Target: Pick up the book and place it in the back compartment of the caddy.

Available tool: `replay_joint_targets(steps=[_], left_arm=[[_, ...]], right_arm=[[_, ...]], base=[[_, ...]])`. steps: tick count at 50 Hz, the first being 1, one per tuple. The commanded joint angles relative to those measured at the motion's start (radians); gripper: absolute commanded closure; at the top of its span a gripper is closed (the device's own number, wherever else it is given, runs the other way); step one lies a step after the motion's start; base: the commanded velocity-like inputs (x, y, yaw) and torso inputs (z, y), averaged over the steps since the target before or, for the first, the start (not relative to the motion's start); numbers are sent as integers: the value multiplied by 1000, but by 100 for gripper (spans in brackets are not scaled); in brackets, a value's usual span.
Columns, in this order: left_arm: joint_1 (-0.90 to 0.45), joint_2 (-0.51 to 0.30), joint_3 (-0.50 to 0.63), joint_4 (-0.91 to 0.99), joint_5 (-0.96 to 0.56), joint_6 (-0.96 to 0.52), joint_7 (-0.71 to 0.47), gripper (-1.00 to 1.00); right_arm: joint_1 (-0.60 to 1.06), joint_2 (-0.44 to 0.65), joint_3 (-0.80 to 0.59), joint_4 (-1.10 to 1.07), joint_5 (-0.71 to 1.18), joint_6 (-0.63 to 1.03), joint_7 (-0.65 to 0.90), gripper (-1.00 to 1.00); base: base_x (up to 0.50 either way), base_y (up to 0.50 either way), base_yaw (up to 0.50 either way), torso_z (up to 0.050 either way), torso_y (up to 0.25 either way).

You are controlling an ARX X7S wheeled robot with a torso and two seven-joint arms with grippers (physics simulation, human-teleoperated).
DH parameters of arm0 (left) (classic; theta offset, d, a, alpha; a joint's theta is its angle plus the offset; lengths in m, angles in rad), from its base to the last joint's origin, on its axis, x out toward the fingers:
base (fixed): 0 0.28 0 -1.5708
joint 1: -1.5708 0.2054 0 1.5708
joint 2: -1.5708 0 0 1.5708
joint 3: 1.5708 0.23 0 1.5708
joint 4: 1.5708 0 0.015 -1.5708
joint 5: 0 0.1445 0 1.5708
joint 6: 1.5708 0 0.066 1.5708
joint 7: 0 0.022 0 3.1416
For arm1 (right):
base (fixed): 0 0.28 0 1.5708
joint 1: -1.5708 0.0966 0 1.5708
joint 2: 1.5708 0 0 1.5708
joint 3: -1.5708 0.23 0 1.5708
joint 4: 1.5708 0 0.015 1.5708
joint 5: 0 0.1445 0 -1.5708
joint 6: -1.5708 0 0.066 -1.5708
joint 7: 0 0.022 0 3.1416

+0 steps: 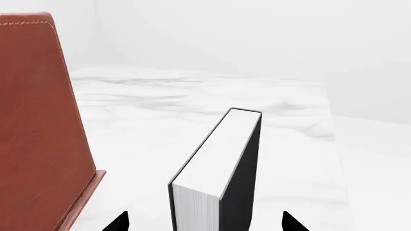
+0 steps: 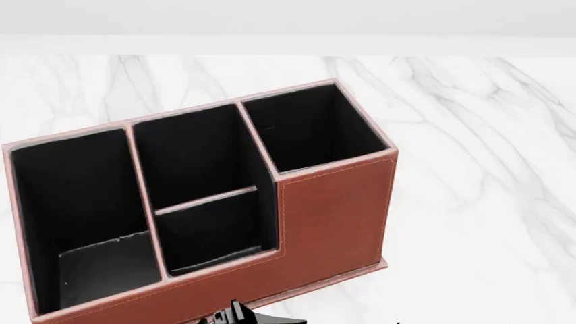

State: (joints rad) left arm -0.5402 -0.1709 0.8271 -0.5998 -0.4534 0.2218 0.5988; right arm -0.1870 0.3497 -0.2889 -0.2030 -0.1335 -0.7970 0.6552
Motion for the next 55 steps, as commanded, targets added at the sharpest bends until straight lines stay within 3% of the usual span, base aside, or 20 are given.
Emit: replay_joint_targets(steps=[1,55], left_arm=[[-20,20,15,-28,12,-7,2,-100],[-95,121,60,-241,24,37,35,-100]], right_arm=[[0,4,-4,-2,1,0,3,-100],[-5,21,-5,-19,5,-2,25,-100]], base=[[0,0,0,0,0],[0,0,0,0,0]])
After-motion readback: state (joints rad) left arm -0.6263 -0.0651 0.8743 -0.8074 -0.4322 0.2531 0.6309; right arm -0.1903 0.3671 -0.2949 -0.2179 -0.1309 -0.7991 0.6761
